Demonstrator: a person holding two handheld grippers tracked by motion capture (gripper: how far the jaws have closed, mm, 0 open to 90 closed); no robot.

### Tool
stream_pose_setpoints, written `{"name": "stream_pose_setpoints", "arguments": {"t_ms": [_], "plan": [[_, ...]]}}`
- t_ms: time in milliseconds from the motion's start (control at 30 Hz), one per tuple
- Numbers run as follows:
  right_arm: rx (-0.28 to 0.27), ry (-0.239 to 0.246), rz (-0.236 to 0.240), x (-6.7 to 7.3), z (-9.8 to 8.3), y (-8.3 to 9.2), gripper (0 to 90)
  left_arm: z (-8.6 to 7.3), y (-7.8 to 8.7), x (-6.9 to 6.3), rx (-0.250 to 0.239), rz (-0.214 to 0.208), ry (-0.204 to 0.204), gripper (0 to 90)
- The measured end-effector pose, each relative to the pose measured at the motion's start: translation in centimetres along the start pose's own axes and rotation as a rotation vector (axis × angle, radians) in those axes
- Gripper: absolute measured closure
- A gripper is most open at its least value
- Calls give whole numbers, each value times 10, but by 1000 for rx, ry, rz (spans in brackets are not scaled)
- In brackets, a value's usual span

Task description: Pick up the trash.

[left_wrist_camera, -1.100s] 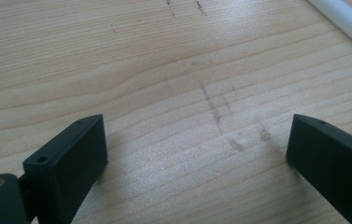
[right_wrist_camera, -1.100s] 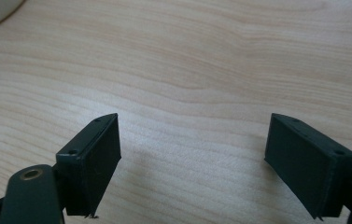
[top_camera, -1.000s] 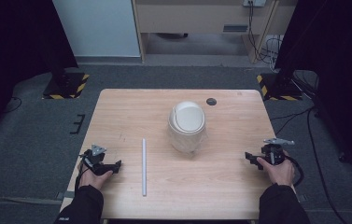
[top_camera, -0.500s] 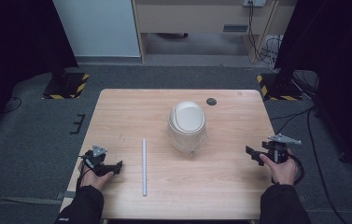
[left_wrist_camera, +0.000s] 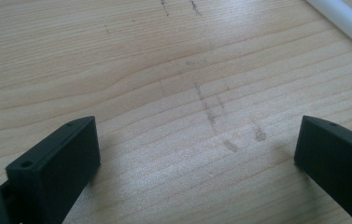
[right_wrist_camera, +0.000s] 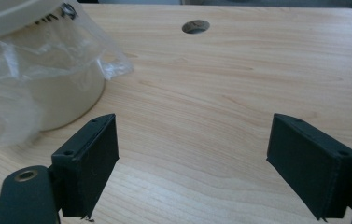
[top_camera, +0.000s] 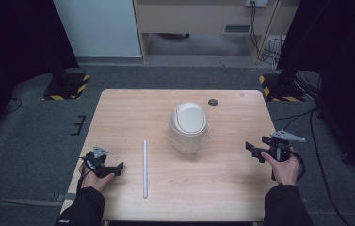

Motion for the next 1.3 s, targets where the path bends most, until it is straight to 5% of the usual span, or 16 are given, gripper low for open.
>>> {"name": "stream_pose_setpoints", "arguments": {"t_ms": [567, 1300], "plan": [[-103, 59, 49, 31, 35, 13, 120, 0, 0, 0, 0, 1, 0, 0], [-206, 67, 30, 53, 78, 20, 133, 0, 0, 0, 0, 1, 0, 0]]}}
Point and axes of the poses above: each handheld gripper's, and its own axes: y roughly backward along the jaws, z roughly out of its top, x roughly to its left, the point moved 9 cm from there along -y, roughly forward along the jaws, and after that the axes turned 6 degrees about x, right-handed, at the moved point
